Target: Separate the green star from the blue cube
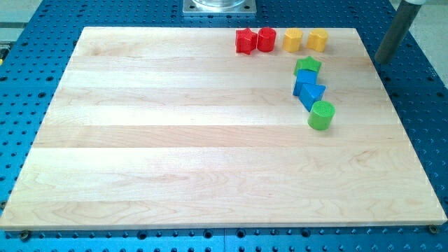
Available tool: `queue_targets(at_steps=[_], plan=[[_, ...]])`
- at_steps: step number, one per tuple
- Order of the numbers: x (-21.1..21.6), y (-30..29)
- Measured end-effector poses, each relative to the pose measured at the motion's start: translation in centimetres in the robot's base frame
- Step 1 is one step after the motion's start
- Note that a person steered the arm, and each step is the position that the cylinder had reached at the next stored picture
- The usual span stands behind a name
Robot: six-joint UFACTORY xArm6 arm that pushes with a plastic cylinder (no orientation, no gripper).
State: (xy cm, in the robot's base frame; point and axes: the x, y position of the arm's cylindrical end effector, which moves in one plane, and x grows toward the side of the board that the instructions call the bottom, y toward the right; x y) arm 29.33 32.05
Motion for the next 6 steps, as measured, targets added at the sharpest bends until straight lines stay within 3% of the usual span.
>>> queue_targets(at_steps=[3, 5, 6], plan=[[3.1, -10.9], [5.8, -23.1], [6.2, -19.8]])
